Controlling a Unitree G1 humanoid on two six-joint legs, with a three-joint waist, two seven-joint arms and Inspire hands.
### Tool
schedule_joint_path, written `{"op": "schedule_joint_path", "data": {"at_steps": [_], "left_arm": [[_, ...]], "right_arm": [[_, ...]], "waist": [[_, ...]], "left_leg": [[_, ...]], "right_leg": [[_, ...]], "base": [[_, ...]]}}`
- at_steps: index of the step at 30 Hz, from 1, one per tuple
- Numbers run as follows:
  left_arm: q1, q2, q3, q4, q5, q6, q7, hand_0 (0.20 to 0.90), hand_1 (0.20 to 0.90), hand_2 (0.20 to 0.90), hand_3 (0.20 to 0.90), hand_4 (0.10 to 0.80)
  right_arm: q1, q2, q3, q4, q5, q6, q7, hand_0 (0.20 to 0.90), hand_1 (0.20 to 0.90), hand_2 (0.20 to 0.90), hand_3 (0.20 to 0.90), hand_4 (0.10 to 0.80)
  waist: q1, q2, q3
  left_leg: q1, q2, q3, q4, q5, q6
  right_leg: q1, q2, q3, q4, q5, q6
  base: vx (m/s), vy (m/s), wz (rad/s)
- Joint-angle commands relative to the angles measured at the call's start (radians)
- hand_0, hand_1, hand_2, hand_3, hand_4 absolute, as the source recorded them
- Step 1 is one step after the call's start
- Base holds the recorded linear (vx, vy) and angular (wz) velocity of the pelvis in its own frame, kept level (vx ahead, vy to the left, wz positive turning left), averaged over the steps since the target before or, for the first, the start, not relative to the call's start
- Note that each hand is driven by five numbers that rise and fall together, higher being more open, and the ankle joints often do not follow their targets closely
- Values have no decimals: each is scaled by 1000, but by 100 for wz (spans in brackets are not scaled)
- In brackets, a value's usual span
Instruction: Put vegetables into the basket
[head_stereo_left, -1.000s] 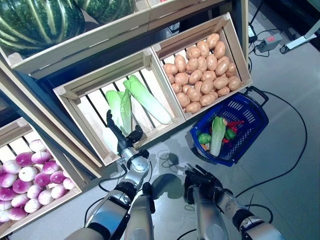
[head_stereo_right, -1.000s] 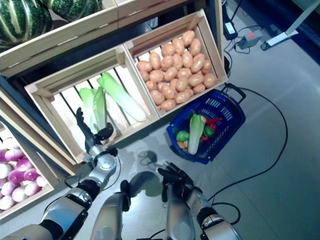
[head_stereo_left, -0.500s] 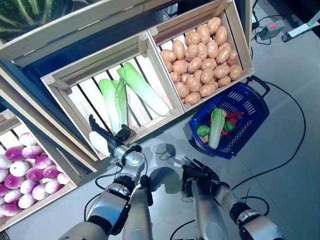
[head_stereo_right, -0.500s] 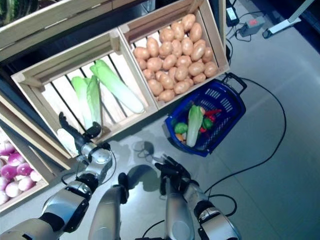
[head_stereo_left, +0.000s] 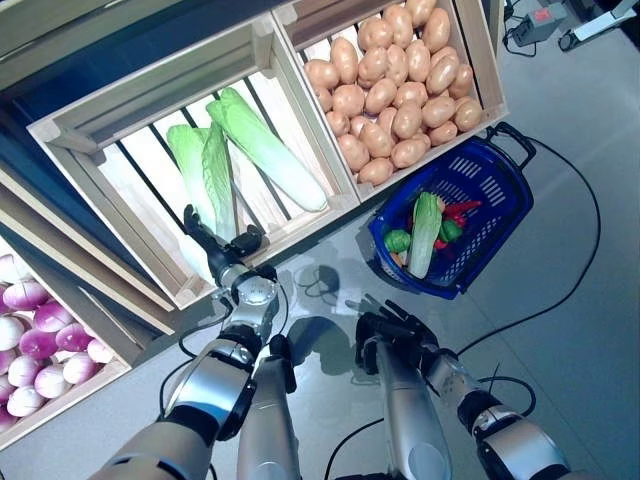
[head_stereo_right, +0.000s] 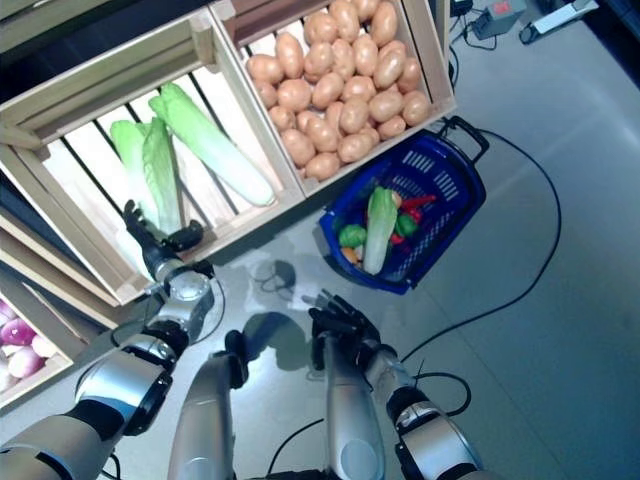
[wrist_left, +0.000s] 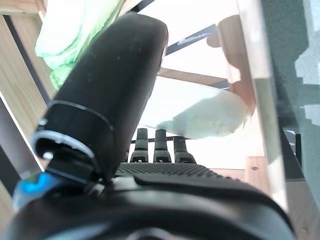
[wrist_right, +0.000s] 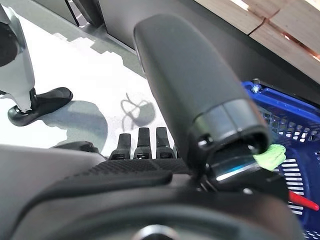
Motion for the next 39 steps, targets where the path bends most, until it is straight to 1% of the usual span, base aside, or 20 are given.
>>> {"op": "schedule_joint_path", "data": {"at_steps": [1, 7, 10, 14, 16, 17, 19, 25, 30, 35, 38, 39], "left_arm": [[-147, 84, -11, -4, -42, -35, -27, 900, 900, 900, 900, 800], [-193, 112, 7, 21, -111, -27, -28, 900, 900, 900, 900, 800], [-211, 125, 19, 41, -167, -13, -28, 900, 900, 900, 900, 800], [-224, 147, 38, 71, -230, -12, -79, 900, 900, 900, 900, 800], [-233, 165, 33, 79, -248, 5, -112, 900, 900, 900, 900, 800], [-235, 172, 29, 81, -261, 12, -135, 766, 766, 766, 766, 711], [-234, 175, 26, 83, -261, 11, -143, 300, 300, 300, 300, 400], [-210, 195, 31, 87, -261, 2, -202, 300, 300, 300, 300, 400], [-166, 204, 44, 59, -244, 4, -234, 300, 300, 300, 300, 400], [-117, 201, 51, 31, -227, -5, -260, 300, 300, 300, 300, 400], [-76, 197, 55, 10, -218, -17, -275, 300, 300, 300, 300, 400], [-48, 196, 54, -6, -205, -22, -288, 300, 300, 300, 300, 400]], "right_arm": [[46, 7, 50, -71, 70, -9, 39, 900, 900, 900, 900, 800], [62, -4, 67, -149, 116, -44, 51, 900, 900, 900, 900, 800], [55, -7, 67, -179, 138, -65, 23, 900, 900, 900, 900, 800], [49, -13, 59, -203, 159, -77, 3, 900, 900, 900, 900, 800], [48, -22, 56, -215, 168, -81, 0, 900, 900, 900, 900, 800], [48, -25, 53, -224, 171, -81, -4, 900, 900, 900, 900, 800], [49, -28, 50, -229, 176, -85, -5, 900, 900, 900, 900, 800], [58, -36, 30, -231, 172, -91, -6, 900, 900, 900, 900, 800], [78, -41, 16, -229, 166, -75, -5, 900, 900, 900, 900, 800], [96, -36, 9, -213, 169, -60, -1, 900, 900, 900, 900, 800], [111, -29, 8, -219, 166, -55, 1, 900, 900, 900, 900, 800], [121, -25, 9, -229, 164, -56, 0, 900, 900, 900, 900, 800]], "waist": [[-23, 12, 12], [-38, 13, 12], [-43, 20, 12], [-46, 25, 12], [-49, 28, 12], [-50, 29, 12], [-51, 29, 12], [-52, 35, 12], [-46, 41, 12], [-41, 49, -5], [-37, 55, -33], [-33, 60, -56]], "left_leg": [[-30, -30, 32, 34, -63, 54], [-115, -26, 39, 123, -104, 66], [-167, -25, 38, 184, -129, 72], [-198, -24, 35, 224, -148, 75], [-211, -23, 37, 246, -157, 75], [-212, -22, 37, 253, -162, 75], [-212, -22, 36, 260, -168, 75], [-187, -23, 40, 269, -182, 71], [-119, -22, 45, 246, -183, 68], [-34, -20, 55, 171, -159, 62], [25, -22, 61, 102, -134, 55], [71, -26, 64, 46, -114, 51]], "right_leg": [[25, 17, 24, 84, -90, -14], [-65, 13, 25, 173, -115, -19], [-121, 7, 26, 236, -133, -21], [-156, 3, 27, 275, -148, -21], [-168, 3, 29, 290, -154, -22], [-170, 2, 29, 295, -157, -21], [-172, 0, 30, 303, -161, -19], [-148, -2, 31, 307, -170, -21], [-86, -12, 27, 287, -171, -16], [-14, -23, 24, 228, -155, -6], [37, -30, 19, 169, -138, 1], [78, -36, 14, 119, -124, 6]], "base": [[-19, 33, -3], [0, 0, 0], [-32, 33, -3], [-4, 13, -2], [0, 0, 0], [0, 0, 0], [0, 0, 0], [0, 0, 0], [13, 1, -1], [35, 9, -4], [55, 4, -9], [64, 0, -11]]}}
